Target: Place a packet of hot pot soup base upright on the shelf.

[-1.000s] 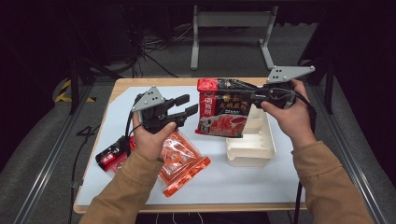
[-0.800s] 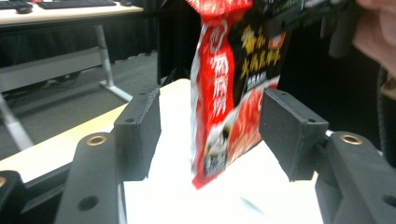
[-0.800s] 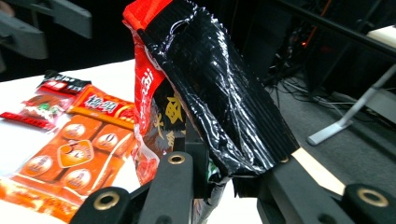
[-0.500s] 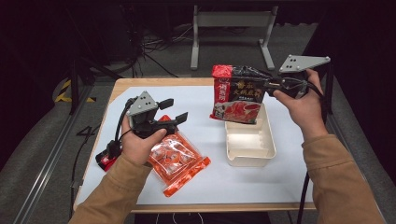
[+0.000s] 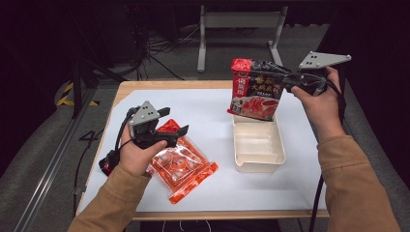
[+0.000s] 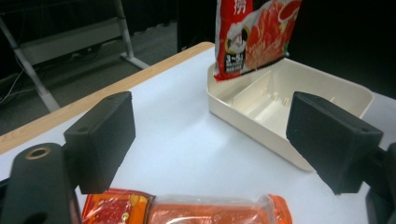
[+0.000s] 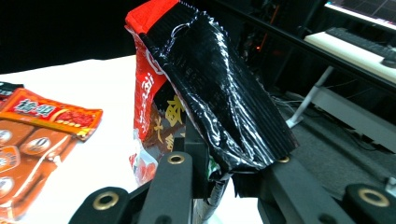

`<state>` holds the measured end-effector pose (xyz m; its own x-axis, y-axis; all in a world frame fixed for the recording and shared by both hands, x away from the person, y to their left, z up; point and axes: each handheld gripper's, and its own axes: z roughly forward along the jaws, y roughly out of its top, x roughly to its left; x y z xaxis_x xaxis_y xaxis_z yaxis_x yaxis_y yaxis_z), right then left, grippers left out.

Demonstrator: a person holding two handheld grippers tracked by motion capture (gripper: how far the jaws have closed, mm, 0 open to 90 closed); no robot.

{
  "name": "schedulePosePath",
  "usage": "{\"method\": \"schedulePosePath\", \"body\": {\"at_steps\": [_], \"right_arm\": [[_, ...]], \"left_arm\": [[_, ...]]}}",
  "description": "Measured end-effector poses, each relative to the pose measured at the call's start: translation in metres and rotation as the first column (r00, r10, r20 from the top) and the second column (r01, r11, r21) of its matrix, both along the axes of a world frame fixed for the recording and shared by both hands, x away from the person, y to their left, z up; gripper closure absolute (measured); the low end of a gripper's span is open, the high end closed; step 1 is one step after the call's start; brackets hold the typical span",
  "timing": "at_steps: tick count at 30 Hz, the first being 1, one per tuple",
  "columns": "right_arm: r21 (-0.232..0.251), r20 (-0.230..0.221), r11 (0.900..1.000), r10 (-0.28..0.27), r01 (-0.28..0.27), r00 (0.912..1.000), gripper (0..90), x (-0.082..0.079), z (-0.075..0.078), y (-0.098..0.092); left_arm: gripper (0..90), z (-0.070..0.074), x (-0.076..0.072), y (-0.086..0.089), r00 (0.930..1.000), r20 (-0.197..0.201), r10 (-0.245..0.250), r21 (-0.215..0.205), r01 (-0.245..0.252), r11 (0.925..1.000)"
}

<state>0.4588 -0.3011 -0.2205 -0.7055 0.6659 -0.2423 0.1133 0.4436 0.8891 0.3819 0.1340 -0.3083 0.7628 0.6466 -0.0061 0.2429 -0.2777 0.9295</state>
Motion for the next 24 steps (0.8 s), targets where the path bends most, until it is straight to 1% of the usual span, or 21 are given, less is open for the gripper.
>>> {"method": "schedulePosePath", "body": {"at_steps": [2, 4, 5, 7, 12, 15, 16, 20, 24], "right_arm": [[0.002, 0.003, 1.0, -0.005, 0.005, 1.0, 79.2, 0.001, 0.0, -0.001], [0.008, 0.01, 1.0, -0.02, 0.02, 0.9998, 79.2, 0.004, -0.001, -0.005], [0.013, 0.006, 0.999, -0.038, 0.038, 0.9993, 79.2, 0.007, -0.002, -0.007], [0.015, 0.001, 0.999, -0.045, 0.045, 0.999, 79.2, 0.008, -0.003, -0.008], [0.013, 0.002, 0.998, -0.063, 0.063, 0.998, 79.2, 0.016, -0.009, -0.012], [0.014, 0.011, 0.998, -0.06, 0.06, 0.9981, 79.1, 0.018, -0.013, -0.013], [0.015, 0.013, 0.998, -0.059, 0.059, 0.9982, 79.2, 0.019, -0.014, -0.013], [0.007, 0.025, 0.999, -0.046, 0.046, 0.9986, 79.1, 0.021, -0.02, -0.011], [-0.005, 0.024, 0.999, -0.043, 0.044, 0.9988, 79.1, 0.023, -0.024, -0.008]], "left_arm": [[15.7, -0.001, -0.001, 0.0, 1.0, -0.005, -0.001, 0.003, 0.001, 1.0], [15.6, -0.004, -0.001, 0.001, 1.0, -0.007, -0.003, 0.005, 0.003, 1.0], [15.9, -0.005, -0.001, 0.002, 1.0, -0.006, 0.002, 0.009, -0.002, 1.0], [16.0, -0.006, -0.001, 0.002, 1.0, -0.006, 0.007, 0.009, -0.007, 0.9999], [15.7, -0.006, -0.002, 0.004, 1.0, -0.001, 0.006, -0.004, -0.006, 1.0], [16.0, -0.005, -0.003, 0.005, 0.9999, 0.007, 0.011, -0.008, -0.011, 0.9999], [16.0, -0.005, -0.002, 0.006, 0.9998, 0.013, 0.014, -0.017, -0.014, 0.9998], [16.2, -0.005, -0.002, 0.01, 0.9996, 0.016, 0.024, -0.044, -0.023, 0.9988], [16.2, -0.008, -0.001, 0.013, 0.9994, 0.008, 0.032, -0.047, -0.032, 0.9984]]}}
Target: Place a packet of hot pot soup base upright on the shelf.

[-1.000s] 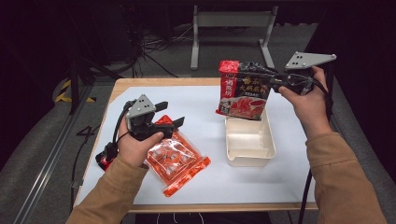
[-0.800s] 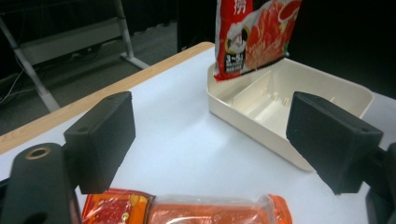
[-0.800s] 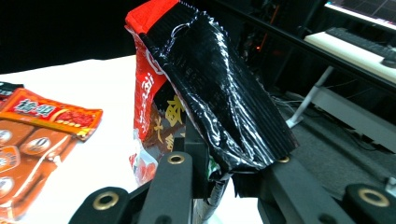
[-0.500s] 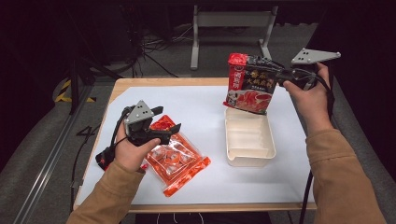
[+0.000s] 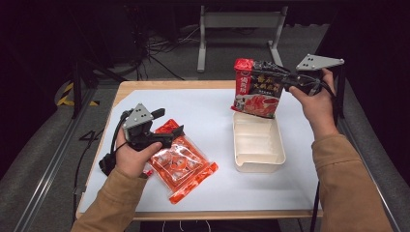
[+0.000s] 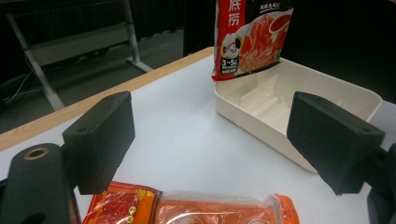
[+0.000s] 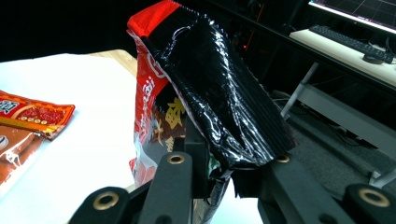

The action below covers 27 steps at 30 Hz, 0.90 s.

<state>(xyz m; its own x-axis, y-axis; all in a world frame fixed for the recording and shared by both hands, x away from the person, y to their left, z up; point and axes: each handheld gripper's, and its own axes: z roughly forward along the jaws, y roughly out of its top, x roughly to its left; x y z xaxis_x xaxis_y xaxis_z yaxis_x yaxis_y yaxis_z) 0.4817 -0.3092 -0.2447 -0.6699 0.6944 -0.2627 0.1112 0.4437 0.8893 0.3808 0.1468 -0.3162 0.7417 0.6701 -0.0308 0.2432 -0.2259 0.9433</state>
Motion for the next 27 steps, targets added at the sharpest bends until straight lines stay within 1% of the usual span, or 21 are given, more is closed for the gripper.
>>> {"method": "schedulePosePath", "body": {"at_steps": [3, 8, 13, 17, 19, 23, 27], "right_arm": [[-0.006, -0.006, 1.0, 0.009, -0.01, 0.9999, 79.1, 0.001, -0.004, 0.002], [-0.036, -0.015, 0.999, 0.013, -0.014, 0.9998, 79.1, 0.003, -0.011, 0.006], [-0.069, -0.032, 0.998, 0.007, -0.009, 0.9995, 79.0, 0.006, -0.019, 0.01], [-0.057, -0.039, 0.998, -0.006, 0.004, 0.9992, 79.0, 0.006, -0.022, 0.007], [-0.068, -0.048, 0.998, -0.02, 0.017, 0.9986, 78.9, 0.006, -0.023, 0.006], [-0.071, -0.053, 0.997, -0.019, 0.015, 0.9984, 78.6, 0.006, -0.024, 0.005], [-0.07, -0.064, 0.998, -0.016, 0.011, 0.9978, 78.3, 0.006, -0.028, 0.005]], "left_arm": [[16.3, -0.002, 0.0, 0.001, 1.0, -0.003, 0.003, -0.002, -0.003, 1.0], [16.3, -0.003, 0.0, 0.003, 1.0, -0.003, 0.004, 0.001, -0.004, 1.0], [16.3, -0.005, 0.001, 0.005, 0.9998, -0.014, 0.01, 0.001, -0.01, 0.9999], [16.2, -0.006, 0.002, 0.006, 0.9998, -0.017, 0.009, 0.0, -0.009, 1.0], [16.2, -0.006, 0.002, 0.006, 0.9998, -0.019, 0.01, -0.002, -0.01, 0.9999], [16.1, -0.006, 0.002, 0.006, 0.9998, -0.018, 0.012, -0.002, -0.012, 0.9999], [16.1, -0.007, 0.002, 0.006, 0.9997, -0.021, 0.01, 0.002, -0.01, 0.9999]]}}
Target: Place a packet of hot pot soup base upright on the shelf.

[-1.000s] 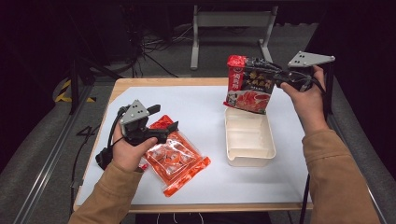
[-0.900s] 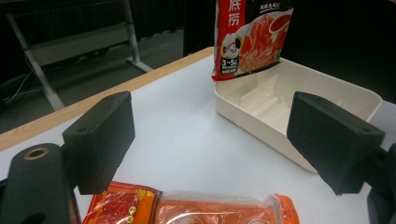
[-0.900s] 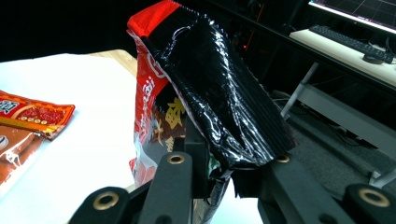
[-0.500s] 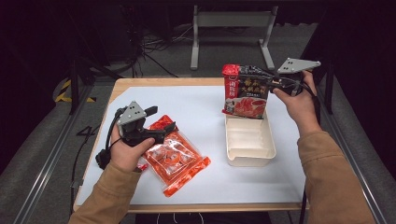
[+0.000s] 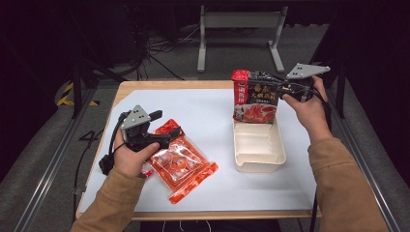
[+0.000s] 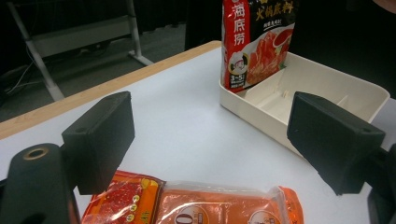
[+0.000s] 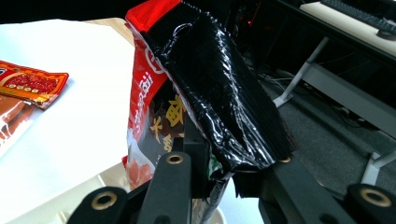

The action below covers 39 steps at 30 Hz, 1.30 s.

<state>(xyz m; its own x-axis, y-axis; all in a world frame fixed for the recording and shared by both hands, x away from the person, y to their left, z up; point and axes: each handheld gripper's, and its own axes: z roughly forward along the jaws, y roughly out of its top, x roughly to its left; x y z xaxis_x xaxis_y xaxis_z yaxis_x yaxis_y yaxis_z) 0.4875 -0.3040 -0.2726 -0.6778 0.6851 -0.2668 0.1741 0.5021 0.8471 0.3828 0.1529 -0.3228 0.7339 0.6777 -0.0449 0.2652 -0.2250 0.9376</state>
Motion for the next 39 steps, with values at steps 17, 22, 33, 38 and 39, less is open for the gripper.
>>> {"method": "schedulePosePath", "body": {"at_steps": [17, 22, 33, 38, 39], "right_arm": [[0.026, -0.097, 0.999, -0.02, 0.022, 0.9951, 76.2, 0.001, -0.026, -0.009], [0.038, -0.13, 0.998, -0.039, 0.045, 0.9907, 76.5, -0.001, -0.032, -0.015], [0.054, -0.136, 0.997, -0.047, 0.055, 0.9896, 72.7, -0.003, -0.035, -0.017], [0.084, -0.142, 0.994, -0.055, 0.068, 0.9883, 60.3, -0.005, -0.036, -0.018], [0.09, -0.138, 0.993, -0.061, 0.074, 0.9885, 55.9, -0.006, -0.036, -0.019]], "left_arm": [[16.0, -0.005, 0.003, 0.001, 0.9999, -0.014, 0.007, 0.011, -0.007, 0.9999], [15.8, -0.007, 0.003, 0.002, 0.9997, -0.022, 0.008, 0.011, -0.008, 0.9999], [15.3, -0.012, 0.003, 0.001, 0.999, -0.044, 0.0, 0.03, 0.002, 0.9995], [15.1, -0.014, 0.004, 0.002, 0.9987, -0.05, 0.006, 0.036, -0.004, 0.9993], [15.0, -0.014, 0.004, 0.003, 0.9988, -0.049, 0.005, 0.037, -0.004, 0.9993]]}}
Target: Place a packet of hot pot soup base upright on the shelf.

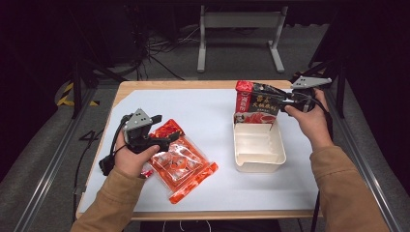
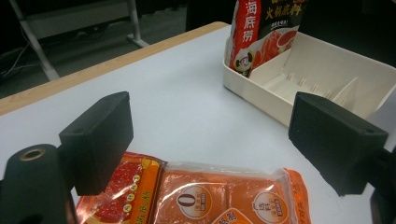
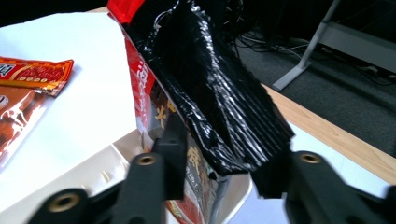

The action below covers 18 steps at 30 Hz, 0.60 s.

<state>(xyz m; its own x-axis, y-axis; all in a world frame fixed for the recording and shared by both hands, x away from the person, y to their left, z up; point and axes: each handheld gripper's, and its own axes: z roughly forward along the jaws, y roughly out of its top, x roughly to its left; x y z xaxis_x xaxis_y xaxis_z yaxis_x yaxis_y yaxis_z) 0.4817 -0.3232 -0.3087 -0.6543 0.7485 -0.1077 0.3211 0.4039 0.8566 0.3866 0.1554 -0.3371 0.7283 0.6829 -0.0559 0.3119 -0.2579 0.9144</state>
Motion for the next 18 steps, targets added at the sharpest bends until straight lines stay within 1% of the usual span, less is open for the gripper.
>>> {"method": "schedulePosePath", "body": {"at_steps": [1, 3, 6, 9, 11, 12, 15, 16, 18], "right_arm": [[0.007, -0.001, 1.0, -0.003, 0.003, 1.0, 52.9, 0.0, 0.0, -0.001], [0.036, -0.002, 0.999, -0.009, 0.009, 1.0, 44.8, -0.002, 0.0, -0.004], [0.074, -0.004, 0.997, -0.009, 0.009, 1.0, 38.9, -0.005, 0.001, -0.007], [0.106, 0.004, 0.994, 0.0, 0.0, 1.0, 37.2, -0.012, 0.003, -0.011], [0.101, 0.018, 0.995, -0.001, -0.001, 0.9998, 37.1, -0.018, 0.006, -0.014], [0.101, 0.018, 0.995, -0.001, -0.001, 0.9998, 37.1, -0.018, 0.006, -0.014], [0.1, 0.037, 0.995, -0.001, -0.003, 0.9993, 36.9, -0.029, 0.012, -0.02], [0.107, 0.039, 0.994, 0.004, -0.008, 0.9992, 36.8, -0.033, 0.013, -0.021], [0.136, 0.047, 0.991, 0.015, -0.021, 0.9988, 36.5, -0.04, 0.014, -0.024]], "left_arm": [[15.0, 0.0, 0.0, 0.0, 1.0, -0.001, 0.001, 0.003, -0.001, 1.0], [15.0, 0.0, 0.0, 0.001, 1.0, -0.004, 0.0, 0.003, 0.0, 1.0], [14.9, -0.001, 0.0, 0.001, 1.0, -0.006, 0.002, 0.005, -0.002, 1.0], [14.7, -0.002, -0.001, 0.003, 0.9999, -0.011, 0.007, 0.007, -0.007, 1.0], [14.6, -0.002, -0.002, 0.004, 0.9999, -0.008, 0.011, 0.007, -0.01, 0.9999], [14.6, -0.002, -0.002, 0.006, 0.9999, -0.01, 0.012, 0.007, -0.011, 0.9999], [14.4, -0.002, -0.003, 0.01, 0.9997, -0.008, 0.022, 0.004, -0.022, 0.9998], [14.3, -0.002, -0.003, 0.011, 0.9997, -0.009, 0.022, 0.003, -0.022, 0.9998], [14.2, -0.002, -0.004, 0.013, 0.9996, -0.013, 0.026, 0.002, -0.025, 0.9997]]}}
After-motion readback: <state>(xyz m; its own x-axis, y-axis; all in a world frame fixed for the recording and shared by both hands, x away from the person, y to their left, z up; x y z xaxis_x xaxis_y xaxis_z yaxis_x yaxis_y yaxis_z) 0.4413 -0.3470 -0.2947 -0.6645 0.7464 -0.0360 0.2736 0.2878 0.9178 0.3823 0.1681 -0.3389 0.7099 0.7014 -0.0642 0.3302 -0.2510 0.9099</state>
